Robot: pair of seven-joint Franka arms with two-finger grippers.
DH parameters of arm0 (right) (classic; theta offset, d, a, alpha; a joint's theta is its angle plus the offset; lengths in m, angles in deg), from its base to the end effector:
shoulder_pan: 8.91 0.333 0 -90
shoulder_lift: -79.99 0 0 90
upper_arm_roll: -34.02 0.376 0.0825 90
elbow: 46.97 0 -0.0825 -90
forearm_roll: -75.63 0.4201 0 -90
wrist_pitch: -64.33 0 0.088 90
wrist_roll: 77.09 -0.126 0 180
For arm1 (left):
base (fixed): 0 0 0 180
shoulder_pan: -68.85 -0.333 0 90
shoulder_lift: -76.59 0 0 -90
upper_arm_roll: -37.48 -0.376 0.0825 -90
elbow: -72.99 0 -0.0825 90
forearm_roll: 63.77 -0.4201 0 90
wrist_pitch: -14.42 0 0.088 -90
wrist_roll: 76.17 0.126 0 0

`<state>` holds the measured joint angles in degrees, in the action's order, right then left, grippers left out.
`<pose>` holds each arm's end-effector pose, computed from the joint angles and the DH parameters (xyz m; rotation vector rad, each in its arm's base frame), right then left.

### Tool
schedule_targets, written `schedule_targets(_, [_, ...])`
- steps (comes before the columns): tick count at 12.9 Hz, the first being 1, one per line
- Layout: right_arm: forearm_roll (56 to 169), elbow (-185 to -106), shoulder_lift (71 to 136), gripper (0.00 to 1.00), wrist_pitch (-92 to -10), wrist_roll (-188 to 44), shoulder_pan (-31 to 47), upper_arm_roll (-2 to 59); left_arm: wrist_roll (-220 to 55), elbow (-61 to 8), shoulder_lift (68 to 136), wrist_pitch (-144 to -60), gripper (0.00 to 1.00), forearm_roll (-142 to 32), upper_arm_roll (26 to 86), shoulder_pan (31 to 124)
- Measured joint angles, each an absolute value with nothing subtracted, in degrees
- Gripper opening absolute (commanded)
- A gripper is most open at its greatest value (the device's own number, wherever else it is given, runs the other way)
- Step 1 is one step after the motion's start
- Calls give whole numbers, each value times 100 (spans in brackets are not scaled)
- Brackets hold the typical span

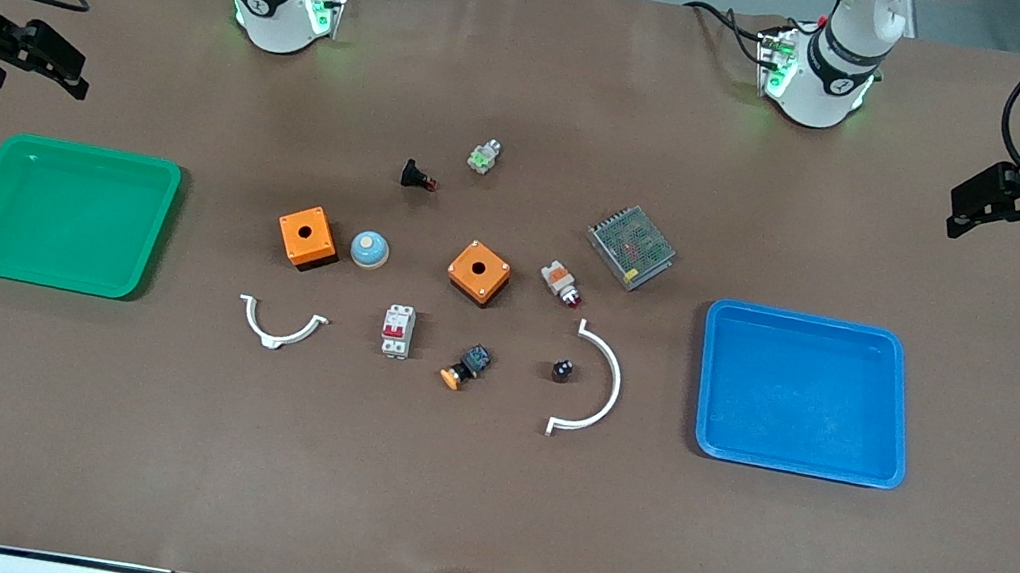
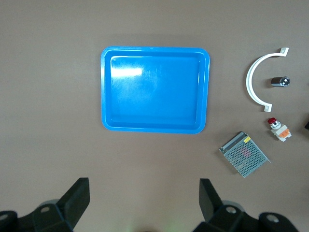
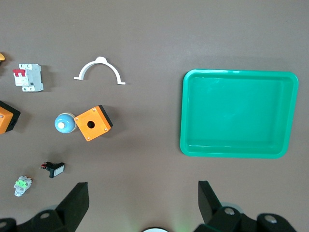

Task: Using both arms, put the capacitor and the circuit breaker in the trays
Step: 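Reach the left gripper to the black capacitor while the right gripper reaches the breaker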

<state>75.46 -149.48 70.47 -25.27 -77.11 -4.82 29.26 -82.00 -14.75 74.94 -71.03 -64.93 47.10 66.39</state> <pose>0.5235 -0.0102 0.6466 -3.1291 0.0163 0.0934 0.5675 -0.0703 0.6950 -3.1152 0.0337 0.0135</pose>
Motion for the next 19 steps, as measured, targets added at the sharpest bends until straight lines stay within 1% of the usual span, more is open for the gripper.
schedule_targets(4, [7546,-14950,7047,100,-2533,-7716,-482,2925,-8199,-1445,7588,-7111,100,-6492,4732,6654])
schedule_targets(7, [7546,-14971,7058,100,-2579,-7717,-481,2932,-8201,-1193,8210,-7218,100,-6493,4867,6854])
schedule_targets(9, [7549,-15045,7194,100,-2839,-7715,-435,2969,-8312,-1133,8777,-7659,100,-6492,4904,7144])
schedule_targets(12, [7560,-15177,7970,100,-3522,-7772,141,3015,-8895,-1086,9630,-8482,100,-6492,4926,7704])
schedule_targets(16, [7840,-15157,9120,100,-4375,-8585,1175,3067,-10324,-1048,10476,-9576,100,-6492,4937,8372])
schedule_targets(19, [7972,-15032,9613,100,-4803,-9499,1750,3070,-11390,-1034,11170,-10601,95,-6493,4928,8751])
